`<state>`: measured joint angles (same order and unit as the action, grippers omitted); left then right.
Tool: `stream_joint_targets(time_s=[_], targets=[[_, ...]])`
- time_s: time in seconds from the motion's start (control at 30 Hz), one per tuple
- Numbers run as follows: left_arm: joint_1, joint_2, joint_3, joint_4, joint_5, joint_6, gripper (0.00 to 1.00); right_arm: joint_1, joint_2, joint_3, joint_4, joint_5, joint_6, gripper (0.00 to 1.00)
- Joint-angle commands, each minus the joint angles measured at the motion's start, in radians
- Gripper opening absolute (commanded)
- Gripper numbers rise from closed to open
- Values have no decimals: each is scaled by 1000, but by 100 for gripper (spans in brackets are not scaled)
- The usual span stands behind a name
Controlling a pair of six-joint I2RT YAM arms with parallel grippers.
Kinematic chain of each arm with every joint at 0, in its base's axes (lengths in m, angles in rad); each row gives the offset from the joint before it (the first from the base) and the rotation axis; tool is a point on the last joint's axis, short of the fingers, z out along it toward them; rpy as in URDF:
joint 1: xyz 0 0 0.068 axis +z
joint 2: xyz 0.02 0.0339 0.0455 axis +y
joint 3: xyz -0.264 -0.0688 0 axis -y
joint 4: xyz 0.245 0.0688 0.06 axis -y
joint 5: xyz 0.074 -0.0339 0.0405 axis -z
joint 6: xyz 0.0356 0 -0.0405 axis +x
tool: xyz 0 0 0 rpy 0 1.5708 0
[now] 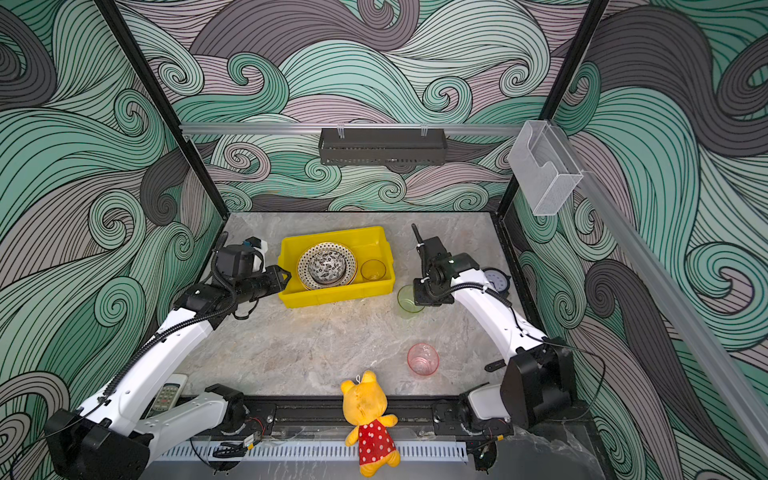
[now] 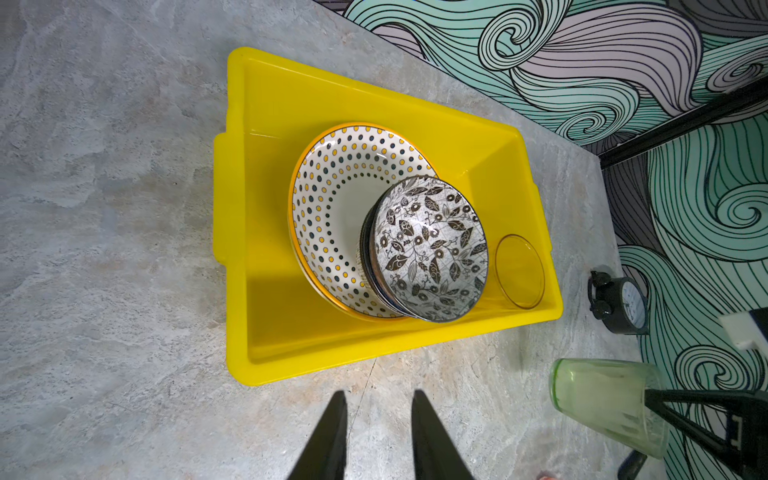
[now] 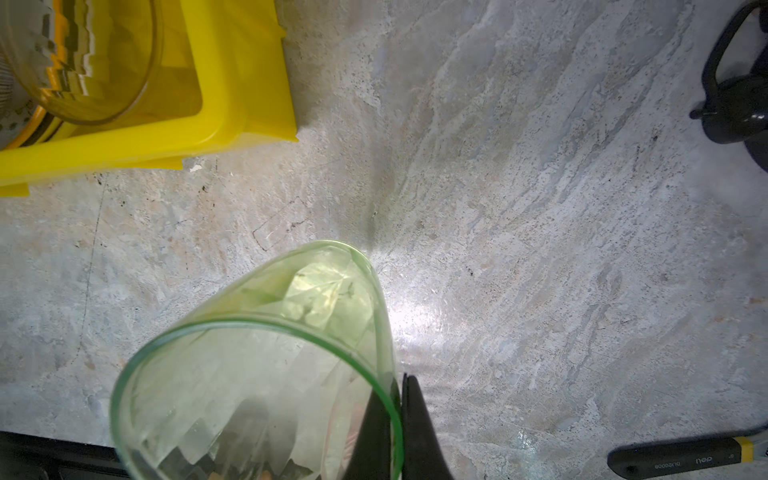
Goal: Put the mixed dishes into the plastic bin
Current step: 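Lift the green glass cup toward the bin with the right gripper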
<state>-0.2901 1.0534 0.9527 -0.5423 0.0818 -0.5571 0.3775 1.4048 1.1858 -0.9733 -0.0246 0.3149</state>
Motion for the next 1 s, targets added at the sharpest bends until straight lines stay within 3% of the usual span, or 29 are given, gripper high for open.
stream_joint_targets(time_s=[0.0, 0.97], targets=[[3, -24, -8, -15, -23, 15, 30, 6, 0, 49, -22, -6, 6, 0], [5, -32, 11, -14, -53, 41, 30, 61, 97, 319, -28, 38, -22, 0]])
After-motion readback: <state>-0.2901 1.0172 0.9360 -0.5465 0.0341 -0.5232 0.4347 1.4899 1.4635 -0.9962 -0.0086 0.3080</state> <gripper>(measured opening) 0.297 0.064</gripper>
